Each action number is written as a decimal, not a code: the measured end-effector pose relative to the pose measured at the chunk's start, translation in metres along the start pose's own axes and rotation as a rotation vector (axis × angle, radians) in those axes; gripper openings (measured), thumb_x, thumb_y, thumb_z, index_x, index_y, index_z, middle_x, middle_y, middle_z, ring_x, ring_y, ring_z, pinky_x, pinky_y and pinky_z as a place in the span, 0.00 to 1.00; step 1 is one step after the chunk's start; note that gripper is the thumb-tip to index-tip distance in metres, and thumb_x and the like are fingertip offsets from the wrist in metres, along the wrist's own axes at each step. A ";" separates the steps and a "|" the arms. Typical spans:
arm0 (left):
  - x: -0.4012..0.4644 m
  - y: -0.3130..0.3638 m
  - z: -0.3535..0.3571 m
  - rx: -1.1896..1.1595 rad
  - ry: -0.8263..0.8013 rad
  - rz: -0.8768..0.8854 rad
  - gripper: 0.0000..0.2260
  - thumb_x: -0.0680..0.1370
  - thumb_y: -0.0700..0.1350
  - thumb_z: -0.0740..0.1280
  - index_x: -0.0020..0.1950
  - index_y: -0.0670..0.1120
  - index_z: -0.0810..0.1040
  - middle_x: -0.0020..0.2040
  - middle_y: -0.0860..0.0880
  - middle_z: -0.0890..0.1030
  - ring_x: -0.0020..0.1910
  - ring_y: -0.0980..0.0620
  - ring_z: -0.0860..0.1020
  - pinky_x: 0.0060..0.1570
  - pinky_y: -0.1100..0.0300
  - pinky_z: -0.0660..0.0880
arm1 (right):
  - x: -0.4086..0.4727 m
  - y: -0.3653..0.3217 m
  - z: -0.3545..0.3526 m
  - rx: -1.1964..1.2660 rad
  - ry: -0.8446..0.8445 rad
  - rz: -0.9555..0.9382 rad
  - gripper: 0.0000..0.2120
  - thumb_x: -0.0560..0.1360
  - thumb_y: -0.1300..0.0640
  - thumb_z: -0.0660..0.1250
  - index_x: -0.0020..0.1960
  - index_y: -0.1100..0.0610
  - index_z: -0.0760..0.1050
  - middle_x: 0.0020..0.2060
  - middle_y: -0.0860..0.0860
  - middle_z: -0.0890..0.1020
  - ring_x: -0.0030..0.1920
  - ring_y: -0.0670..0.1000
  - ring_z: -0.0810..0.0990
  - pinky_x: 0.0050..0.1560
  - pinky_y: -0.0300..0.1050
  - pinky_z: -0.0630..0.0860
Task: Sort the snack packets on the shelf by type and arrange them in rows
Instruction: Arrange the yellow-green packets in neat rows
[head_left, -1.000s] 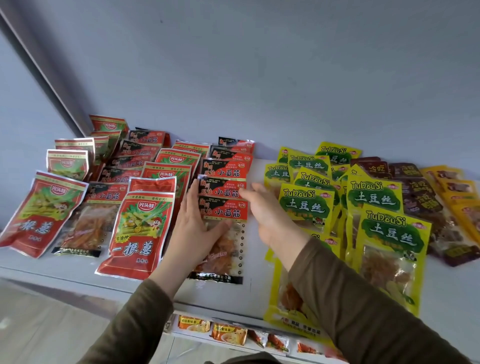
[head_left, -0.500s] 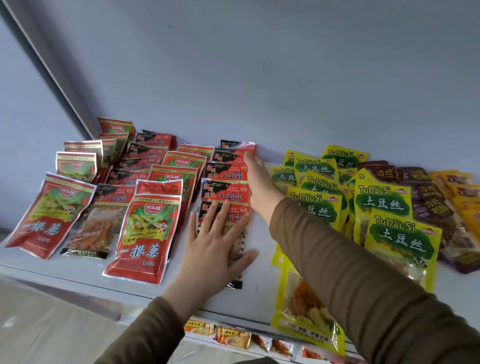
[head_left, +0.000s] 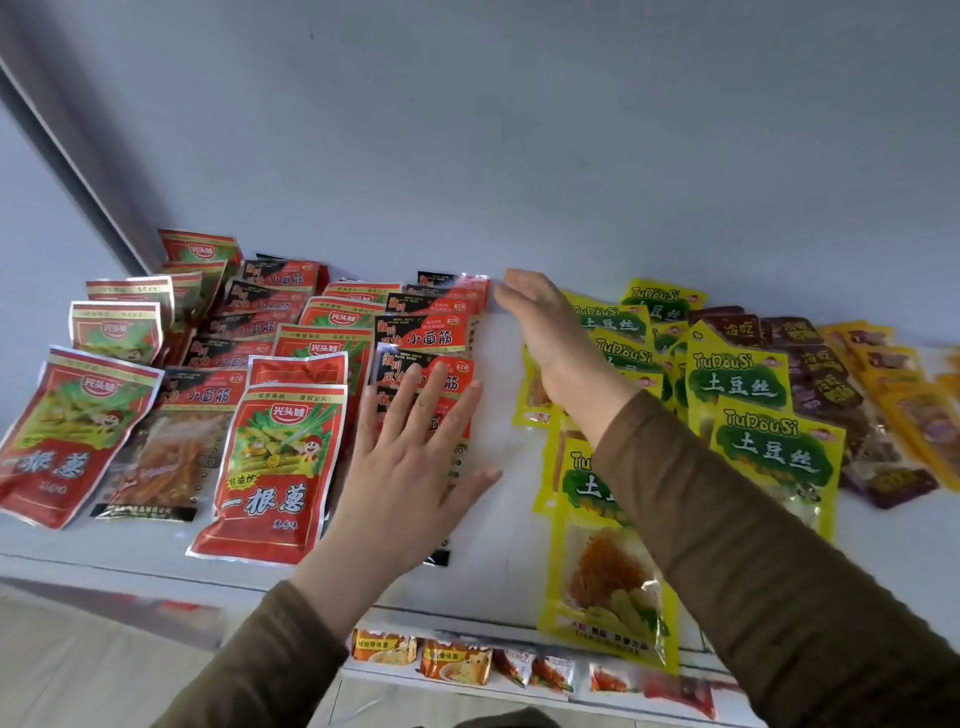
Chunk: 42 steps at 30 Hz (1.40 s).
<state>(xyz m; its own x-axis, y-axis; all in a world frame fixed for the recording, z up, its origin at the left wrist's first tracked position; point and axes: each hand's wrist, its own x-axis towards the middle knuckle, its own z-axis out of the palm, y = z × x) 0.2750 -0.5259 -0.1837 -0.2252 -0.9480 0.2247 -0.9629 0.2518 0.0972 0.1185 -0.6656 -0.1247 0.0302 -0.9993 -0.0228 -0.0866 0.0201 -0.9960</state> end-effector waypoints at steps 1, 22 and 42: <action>0.001 0.007 -0.002 -0.027 0.009 0.010 0.34 0.80 0.72 0.41 0.84 0.60 0.42 0.85 0.51 0.42 0.83 0.49 0.35 0.80 0.41 0.38 | -0.009 -0.004 -0.013 -0.034 0.016 -0.035 0.17 0.81 0.55 0.66 0.69 0.56 0.74 0.63 0.48 0.79 0.60 0.42 0.76 0.46 0.27 0.70; 0.012 0.157 0.056 -0.061 -0.229 0.017 0.34 0.76 0.75 0.46 0.81 0.66 0.50 0.85 0.52 0.38 0.81 0.47 0.31 0.78 0.34 0.42 | -0.072 0.066 -0.121 -0.179 0.149 -0.064 0.27 0.84 0.41 0.56 0.80 0.48 0.59 0.78 0.48 0.65 0.78 0.49 0.63 0.77 0.55 0.62; 0.089 0.107 0.025 -0.655 -0.143 -0.461 0.40 0.81 0.66 0.61 0.85 0.55 0.44 0.85 0.49 0.50 0.83 0.46 0.47 0.80 0.41 0.48 | -0.011 0.043 -0.123 0.134 0.126 0.252 0.32 0.82 0.56 0.61 0.82 0.52 0.52 0.81 0.52 0.57 0.80 0.56 0.56 0.76 0.58 0.60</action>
<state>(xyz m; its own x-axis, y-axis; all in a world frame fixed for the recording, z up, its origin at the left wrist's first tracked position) 0.1478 -0.5881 -0.1778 0.1132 -0.9887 -0.0984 -0.6912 -0.1496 0.7070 -0.0081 -0.6573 -0.1570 -0.1002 -0.9583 -0.2677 0.0566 0.2631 -0.9631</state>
